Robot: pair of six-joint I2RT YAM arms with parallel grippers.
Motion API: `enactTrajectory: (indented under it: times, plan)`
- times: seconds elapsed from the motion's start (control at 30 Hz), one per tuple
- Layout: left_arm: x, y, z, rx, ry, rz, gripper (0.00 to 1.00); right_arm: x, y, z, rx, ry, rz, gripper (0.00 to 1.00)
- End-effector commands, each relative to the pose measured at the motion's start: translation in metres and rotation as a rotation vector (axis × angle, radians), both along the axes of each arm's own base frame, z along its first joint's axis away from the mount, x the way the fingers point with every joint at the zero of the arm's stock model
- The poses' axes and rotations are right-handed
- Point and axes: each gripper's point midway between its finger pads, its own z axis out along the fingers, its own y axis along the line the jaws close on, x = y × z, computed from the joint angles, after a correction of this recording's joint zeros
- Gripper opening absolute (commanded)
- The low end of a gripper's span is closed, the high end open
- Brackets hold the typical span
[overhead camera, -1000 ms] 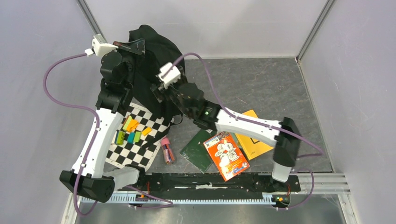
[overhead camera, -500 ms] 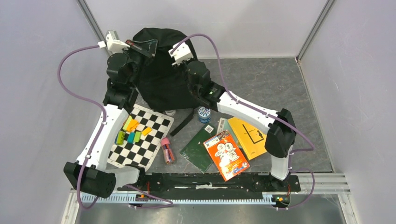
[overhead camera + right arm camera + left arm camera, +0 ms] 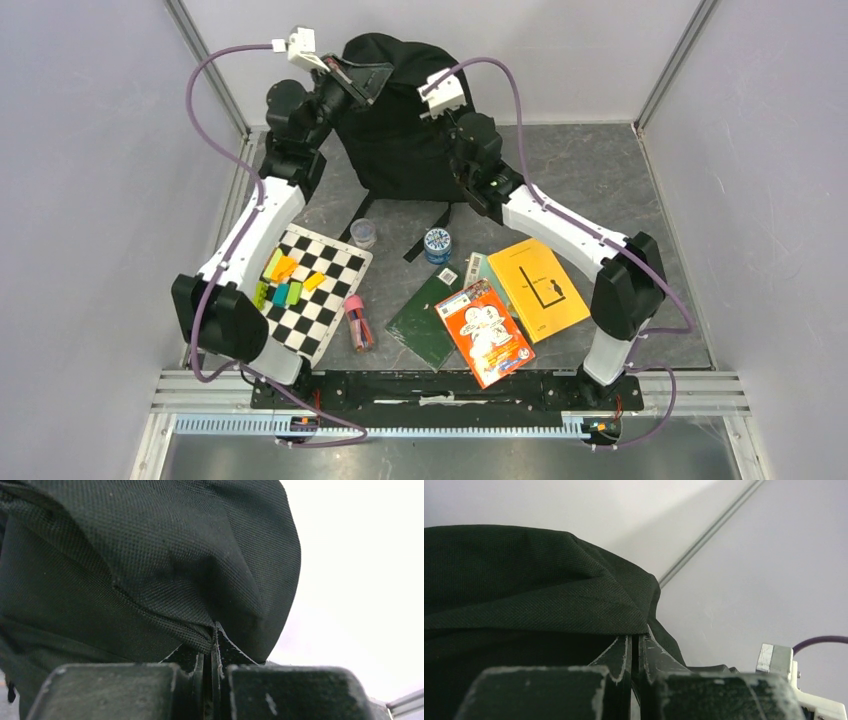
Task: Pack the student bag
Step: Adjust the student bag at the center of the board.
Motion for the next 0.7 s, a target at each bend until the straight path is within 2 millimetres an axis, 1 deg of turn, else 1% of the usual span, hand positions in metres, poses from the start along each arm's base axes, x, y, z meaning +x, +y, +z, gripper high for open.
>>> enactTrajectory:
  times: [0.0, 0.03, 0.1, 0.13, 0.17, 0.2, 0.23, 0.27, 0.3, 0.33, 0.37, 0.4, 0.47, 0.53, 0.57, 0.6, 0.67]
  plan:
    - [-0.031, -0.027, 0.034, 0.055, -0.222, -0.121, 0.02, 0.007, -0.038, -0.016, 0.008, -0.019, -0.034, 0.0]
    - [-0.031, -0.033, 0.022, 0.065, -0.206, -0.134, 0.02, 0.008, -0.042, -0.031, -0.005, -0.007, -0.024, 0.0]
    - [-0.035, -0.045, -0.011, 0.098, -0.171, -0.166, 0.02, 0.001, -0.043, -0.058, -0.033, 0.023, 0.034, 0.0]
    - [-0.037, -0.05, -0.028, 0.117, -0.148, -0.176, 0.02, -0.004, -0.045, -0.078, -0.047, 0.053, 0.054, 0.0]
    - [-0.041, -0.055, -0.045, 0.132, -0.126, -0.185, 0.02, -0.01, -0.046, -0.09, -0.051, 0.071, 0.074, 0.0]
    - [-0.044, -0.056, -0.056, 0.138, -0.111, -0.185, 0.02, -0.018, -0.047, -0.104, -0.049, 0.095, 0.091, 0.0]
    - [-0.047, -0.058, -0.067, 0.143, -0.084, -0.174, 0.02, -0.024, -0.05, -0.112, -0.039, 0.11, 0.097, 0.01]
    - [-0.047, -0.057, -0.077, 0.15, -0.051, -0.155, 0.02, -0.03, -0.053, -0.122, -0.028, 0.13, 0.099, 0.1]
    - [-0.047, -0.055, -0.084, 0.154, -0.019, -0.127, 0.02, -0.035, -0.055, -0.13, -0.024, 0.148, 0.103, 0.22]
    - [-0.045, -0.052, -0.09, 0.152, 0.016, -0.091, 0.02, -0.039, -0.056, -0.131, -0.017, 0.159, 0.112, 0.38]
    - [-0.043, -0.047, -0.092, 0.142, 0.048, -0.055, 0.02, -0.043, -0.057, -0.131, -0.011, 0.169, 0.118, 0.51]
    - [-0.042, -0.042, -0.09, 0.123, 0.071, -0.023, 0.02, -0.045, -0.059, -0.133, -0.013, 0.19, 0.117, 0.6]
    - [-0.039, -0.033, -0.087, 0.103, 0.116, 0.026, 0.02, -0.05, -0.065, -0.124, 0.008, 0.217, 0.108, 0.77]
    - [-0.037, -0.03, -0.081, 0.104, 0.136, 0.046, 0.02, -0.055, -0.071, -0.113, 0.03, 0.24, 0.108, 0.91]
    - [-0.036, -0.029, -0.077, 0.108, 0.143, 0.055, 0.02, -0.059, -0.073, -0.107, 0.039, 0.252, 0.121, 0.95]
    - [-0.035, -0.029, -0.078, 0.116, 0.162, 0.057, 0.02, -0.065, -0.073, -0.104, 0.045, 0.272, 0.15, 0.98]
    - [-0.032, -0.03, -0.077, 0.133, 0.186, 0.063, 0.02, -0.079, -0.074, -0.102, 0.059, 0.305, 0.208, 0.98]
